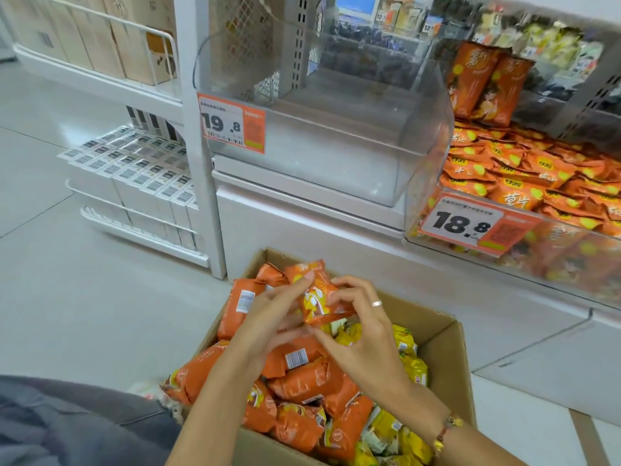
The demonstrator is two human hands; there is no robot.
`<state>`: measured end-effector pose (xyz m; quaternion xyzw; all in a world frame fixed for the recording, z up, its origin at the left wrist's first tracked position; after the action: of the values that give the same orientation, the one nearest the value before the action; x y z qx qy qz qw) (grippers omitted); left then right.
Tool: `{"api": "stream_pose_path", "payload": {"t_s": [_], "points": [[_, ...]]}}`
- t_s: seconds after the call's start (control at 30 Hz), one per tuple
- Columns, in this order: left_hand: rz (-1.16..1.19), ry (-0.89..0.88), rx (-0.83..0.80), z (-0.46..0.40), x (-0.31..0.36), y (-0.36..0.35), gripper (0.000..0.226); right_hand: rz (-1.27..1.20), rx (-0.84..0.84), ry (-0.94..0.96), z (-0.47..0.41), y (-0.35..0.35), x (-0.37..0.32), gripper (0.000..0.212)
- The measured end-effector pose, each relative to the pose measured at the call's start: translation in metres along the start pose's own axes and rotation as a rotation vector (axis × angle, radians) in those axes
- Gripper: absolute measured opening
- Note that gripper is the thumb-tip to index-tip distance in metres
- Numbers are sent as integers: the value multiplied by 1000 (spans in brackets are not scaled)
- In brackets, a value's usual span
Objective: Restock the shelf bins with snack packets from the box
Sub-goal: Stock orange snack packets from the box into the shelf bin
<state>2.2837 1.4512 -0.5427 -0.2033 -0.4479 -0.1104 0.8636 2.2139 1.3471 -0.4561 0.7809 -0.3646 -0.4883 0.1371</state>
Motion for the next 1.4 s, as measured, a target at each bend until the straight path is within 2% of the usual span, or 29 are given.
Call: {"api": "stream_pose_path", "payload": {"t_s": [0.03,0.1,0.2,0.27,0.33,0.4,0.5,0.57,0.63,0.73,0.83,0.9,1.0,1.07,1.17,1.3,1.4], "points": [[48,-35,56,-1,2,9,61,22,-65,-1,1,-5,2,42],[100,-114,174,1,11,30,53,101,-229,-117,5,-20,24,53],[143,-195,285,8,22,56,35,365,-623,-318,31,-55,75,57],[153,-211,344,11,24,68,26,438,-868,-267,52,-81,83,56],[181,-205,382,10,24,76,20,524,-936,-165,60,-94,79,57],[195,-207,395,9,24,79,23,647,-920,-35,60,-99,71,57],[188,-200,382,7,22,79,13,756,-901,157,64,-102,59,57],[148,-198,360,5,22,76,15,802,-894,194,62,-94,58,56],[105,-180,336,1,19,72,19,792,-868,141,55,-70,56,50],[13,-140,247,-7,15,54,20,721,-803,-68,45,-17,63,43],[17,-15,161,-16,1,27,24,378,-587,-433,41,39,78,48],[8,54,92,-17,-10,4,21,123,-377,-588,38,69,82,55],[-48,98,-33,-8,-18,-36,26,-104,-160,-636,30,97,66,64],[-26,73,-135,-1,-19,-62,40,-216,-92,-633,25,103,53,59],[49,12,-260,12,-11,-94,50,-280,-68,-610,17,108,39,48],[80,-47,-271,19,4,-105,58,-299,-161,-604,8,116,26,36],[33,-100,-281,24,18,-111,51,-299,-255,-613,4,123,20,36]]}}
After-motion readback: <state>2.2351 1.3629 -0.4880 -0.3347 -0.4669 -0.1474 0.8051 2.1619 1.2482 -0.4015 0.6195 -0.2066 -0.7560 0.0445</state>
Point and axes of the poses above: each hand's wrist, its own z-axis away from the middle knuckle, its own y-axis out of the back of the hand, x = y × z, the point moved 10 cm from there along -z, towards the middle knuckle, and after that the axes turned 1 degree about -x, right-handed, at the moved point
